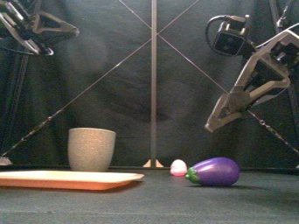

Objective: Pick the eggplant then place it on the pink plate
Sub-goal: Pick the eggplant

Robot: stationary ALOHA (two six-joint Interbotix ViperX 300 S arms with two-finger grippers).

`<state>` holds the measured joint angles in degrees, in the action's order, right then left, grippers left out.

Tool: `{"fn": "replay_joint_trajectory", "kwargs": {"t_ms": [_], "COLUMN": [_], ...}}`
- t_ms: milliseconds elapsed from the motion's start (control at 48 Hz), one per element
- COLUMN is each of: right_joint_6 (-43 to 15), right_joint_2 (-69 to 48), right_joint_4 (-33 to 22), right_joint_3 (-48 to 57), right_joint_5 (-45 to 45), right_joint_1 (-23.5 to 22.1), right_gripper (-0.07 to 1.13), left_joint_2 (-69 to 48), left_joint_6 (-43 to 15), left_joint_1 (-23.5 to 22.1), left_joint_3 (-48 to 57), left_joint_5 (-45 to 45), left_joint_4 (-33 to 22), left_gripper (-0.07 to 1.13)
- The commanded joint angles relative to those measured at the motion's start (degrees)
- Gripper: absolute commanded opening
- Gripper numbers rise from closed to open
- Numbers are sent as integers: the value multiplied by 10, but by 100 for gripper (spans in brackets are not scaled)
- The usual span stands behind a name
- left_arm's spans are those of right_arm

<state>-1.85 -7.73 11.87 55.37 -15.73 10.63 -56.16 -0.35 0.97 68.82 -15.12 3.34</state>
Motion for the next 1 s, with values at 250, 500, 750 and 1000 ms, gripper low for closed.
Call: {"fn": "replay_joint_trajectory", "kwargs": {"t_ms": [250, 500, 750, 1000], "right_joint_6": [2, 2, 2, 2], "right_joint_2": [44, 92, 111, 113], "right_joint_4": [3, 1, 2, -1], "right_joint_3": [-25, -43, -60, -69], "right_joint_5": [33, 37, 55, 55], "right_joint_1": [-29, -46, -46, -46], "right_gripper": [104, 104, 102, 74], "left_joint_2": [1, 1, 1, 0], "left_joint_6": [0, 0, 0, 0], "left_joint_1": [1, 1, 1, 1], "left_joint_3": [-8, -7, -7, -6], "left_joint_5": [3, 4, 4, 5], "left_joint_4": [1, 1, 1, 1], "left_gripper": [-2, -2, -2, -2]}}
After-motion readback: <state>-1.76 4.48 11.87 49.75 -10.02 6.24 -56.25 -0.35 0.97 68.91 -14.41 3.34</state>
